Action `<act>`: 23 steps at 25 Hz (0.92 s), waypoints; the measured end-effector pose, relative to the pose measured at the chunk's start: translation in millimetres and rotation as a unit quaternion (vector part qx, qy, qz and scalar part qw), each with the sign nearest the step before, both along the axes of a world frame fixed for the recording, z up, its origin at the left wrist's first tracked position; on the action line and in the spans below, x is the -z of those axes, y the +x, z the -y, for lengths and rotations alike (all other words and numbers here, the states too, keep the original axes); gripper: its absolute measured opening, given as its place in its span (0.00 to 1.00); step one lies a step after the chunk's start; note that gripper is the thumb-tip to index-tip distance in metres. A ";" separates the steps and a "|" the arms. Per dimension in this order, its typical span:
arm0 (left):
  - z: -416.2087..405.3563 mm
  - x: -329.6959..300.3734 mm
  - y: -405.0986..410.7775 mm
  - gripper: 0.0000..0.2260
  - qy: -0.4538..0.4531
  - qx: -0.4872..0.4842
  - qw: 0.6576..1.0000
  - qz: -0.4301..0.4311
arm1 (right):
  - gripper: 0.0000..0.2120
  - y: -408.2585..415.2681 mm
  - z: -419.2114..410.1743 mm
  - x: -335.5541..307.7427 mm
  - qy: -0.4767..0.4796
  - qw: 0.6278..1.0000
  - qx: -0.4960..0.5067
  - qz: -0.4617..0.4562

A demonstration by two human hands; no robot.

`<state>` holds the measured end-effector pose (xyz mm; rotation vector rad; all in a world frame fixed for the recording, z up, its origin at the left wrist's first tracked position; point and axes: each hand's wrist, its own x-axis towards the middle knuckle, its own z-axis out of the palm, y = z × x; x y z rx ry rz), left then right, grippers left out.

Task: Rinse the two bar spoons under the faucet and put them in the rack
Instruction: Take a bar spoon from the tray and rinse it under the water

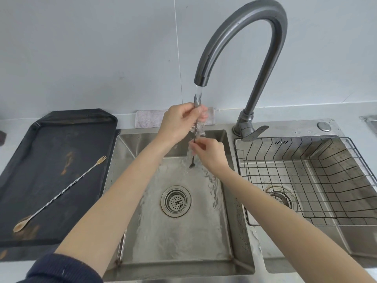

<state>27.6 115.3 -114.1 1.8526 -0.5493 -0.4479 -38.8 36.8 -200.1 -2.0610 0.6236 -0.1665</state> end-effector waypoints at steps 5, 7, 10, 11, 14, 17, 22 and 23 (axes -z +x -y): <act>1.1 -3.8 4.8 0.13 0.007 0.007 1.000 0.019 | 0.12 -3.7 1.7 4.1 0.013 0.999 -0.016 -0.028; -0.1 -4.3 7.1 0.13 0.000 0.006 1.000 0.007 | 0.11 -6.4 3.1 9.1 0.010 0.999 -0.015 -0.040; -5.8 -2.1 11.8 0.12 -0.043 -0.027 0.998 -0.025 | 0.12 -9.3 5.6 18.0 0.013 0.998 -0.019 -0.064; -8.7 -1.5 13.5 0.11 -0.056 -0.044 0.997 -0.033 | 0.12 -10.4 7.1 22.3 0.004 0.997 -0.021 -0.077; -19.7 3.3 22.2 0.09 -0.092 -0.102 0.988 -0.067 | 0.11 -15.3 11.2 33.7 -0.011 0.993 -0.035 -0.116; -36.9 19.9 28.0 0.08 -0.123 -0.150 0.972 -0.133 | 0.12 -22.8 13.4 48.2 -0.031 0.985 -0.048 -0.164; -67.0 80.3 28.8 0.05 -0.136 -0.215 0.932 -0.259 | 0.11 -37.9 15.8 79.9 -0.059 0.964 -0.062 -0.253; -71.6 91.6 29.0 0.06 -0.128 -0.234 0.924 -0.274 | 0.11 -40.1 16.2 85.1 -0.063 0.960 -0.065 -0.265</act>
